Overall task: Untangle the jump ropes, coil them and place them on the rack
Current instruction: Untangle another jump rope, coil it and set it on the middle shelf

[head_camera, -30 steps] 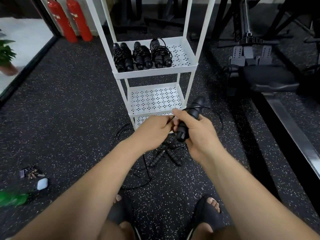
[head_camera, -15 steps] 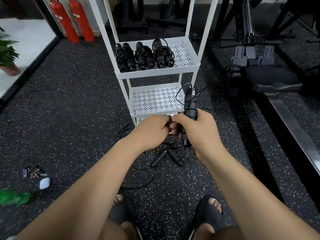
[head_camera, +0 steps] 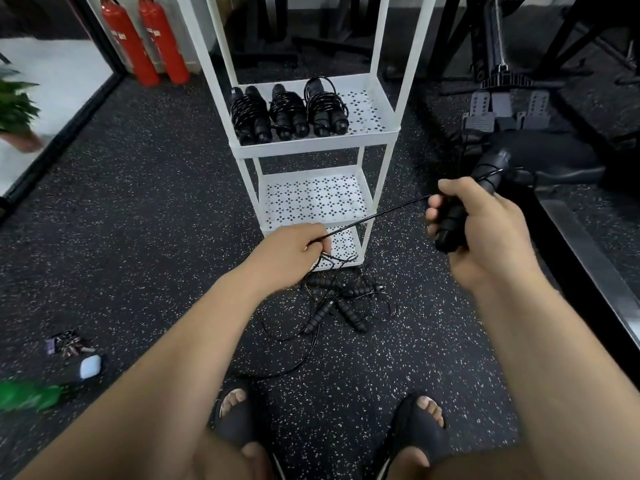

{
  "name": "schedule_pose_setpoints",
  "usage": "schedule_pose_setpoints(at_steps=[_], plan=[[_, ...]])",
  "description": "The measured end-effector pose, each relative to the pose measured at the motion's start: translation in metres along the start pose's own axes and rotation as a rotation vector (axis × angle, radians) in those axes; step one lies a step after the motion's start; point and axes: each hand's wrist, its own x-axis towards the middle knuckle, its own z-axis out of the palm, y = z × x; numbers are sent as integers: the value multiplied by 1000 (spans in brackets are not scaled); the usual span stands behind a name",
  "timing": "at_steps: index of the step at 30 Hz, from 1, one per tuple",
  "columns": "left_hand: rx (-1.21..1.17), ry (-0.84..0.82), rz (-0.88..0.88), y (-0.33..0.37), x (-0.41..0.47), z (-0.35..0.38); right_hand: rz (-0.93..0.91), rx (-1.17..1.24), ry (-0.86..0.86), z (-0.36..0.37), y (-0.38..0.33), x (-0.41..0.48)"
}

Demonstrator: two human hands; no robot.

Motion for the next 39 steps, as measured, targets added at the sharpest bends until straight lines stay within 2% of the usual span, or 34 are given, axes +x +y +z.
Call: schedule_pose_setpoints(at_steps=[6, 13, 17, 21, 25, 29, 32, 36, 39], plan=[[-3, 31, 69, 7, -2, 4, 46, 57, -12, 5, 10, 1], [125, 99, 193, 34, -7, 8, 120, -116, -129, 31, 51, -16], [215, 120, 245, 46, -13, 8, 112, -250, -111, 40, 66, -21], [192, 129, 268, 43, -15, 9, 62, -340, -59, 43, 72, -21], [134, 59, 190, 42, -14, 7, 53, -378, -119, 42, 66, -23], [204, -46, 66, 36, -8, 7, 52, -365, -207, 45, 59, -31], [116, -70, 50, 23, -1, 10, 44, -293, -218, 46, 50, -32], [147, -90, 88, 11, 4, 8, 38, -218, -204, 40, 38, -29], [-16, -183, 29, 5, 3, 3, 47, -123, -198, 30, 27, -22]])
